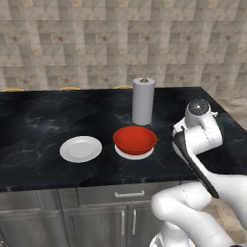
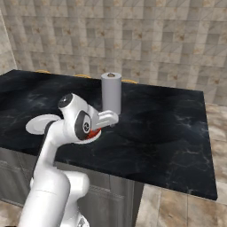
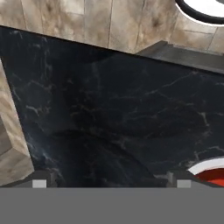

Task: Move the bowls from the cabinet to the plates on the dining table.

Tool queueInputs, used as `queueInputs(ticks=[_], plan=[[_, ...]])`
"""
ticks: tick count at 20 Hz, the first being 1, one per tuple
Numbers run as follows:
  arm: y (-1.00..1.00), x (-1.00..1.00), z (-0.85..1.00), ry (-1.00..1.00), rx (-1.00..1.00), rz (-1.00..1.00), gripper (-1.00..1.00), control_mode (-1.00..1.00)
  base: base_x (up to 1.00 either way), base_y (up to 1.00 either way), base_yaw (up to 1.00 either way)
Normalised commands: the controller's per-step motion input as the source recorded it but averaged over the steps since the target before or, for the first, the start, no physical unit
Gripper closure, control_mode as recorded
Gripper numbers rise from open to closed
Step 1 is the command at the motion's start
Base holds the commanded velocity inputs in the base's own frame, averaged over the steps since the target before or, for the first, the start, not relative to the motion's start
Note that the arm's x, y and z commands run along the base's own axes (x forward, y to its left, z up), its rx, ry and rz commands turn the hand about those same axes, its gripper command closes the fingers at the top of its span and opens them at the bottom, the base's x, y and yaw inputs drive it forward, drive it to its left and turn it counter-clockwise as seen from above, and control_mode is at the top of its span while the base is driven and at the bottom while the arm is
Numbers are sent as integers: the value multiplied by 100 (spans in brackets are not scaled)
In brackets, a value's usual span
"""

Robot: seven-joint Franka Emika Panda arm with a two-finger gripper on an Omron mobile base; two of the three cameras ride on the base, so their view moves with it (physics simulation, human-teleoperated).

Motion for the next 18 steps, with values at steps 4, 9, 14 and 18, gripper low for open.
queueInputs(ticks=[4, 9, 14, 18], plan=[[-5, -66, 36, -14, -7, 1, -100, -100, 0, 0, 0], [-5, -56, 50, -5, 0, 0, -100, -100, 0, 0, 0], [-7, -51, 60, 0, 14, 3, -100, -100, 0, 0, 0], [0, -50, 45, 2, 21, 5, -100, -100, 0, 0, 0]])
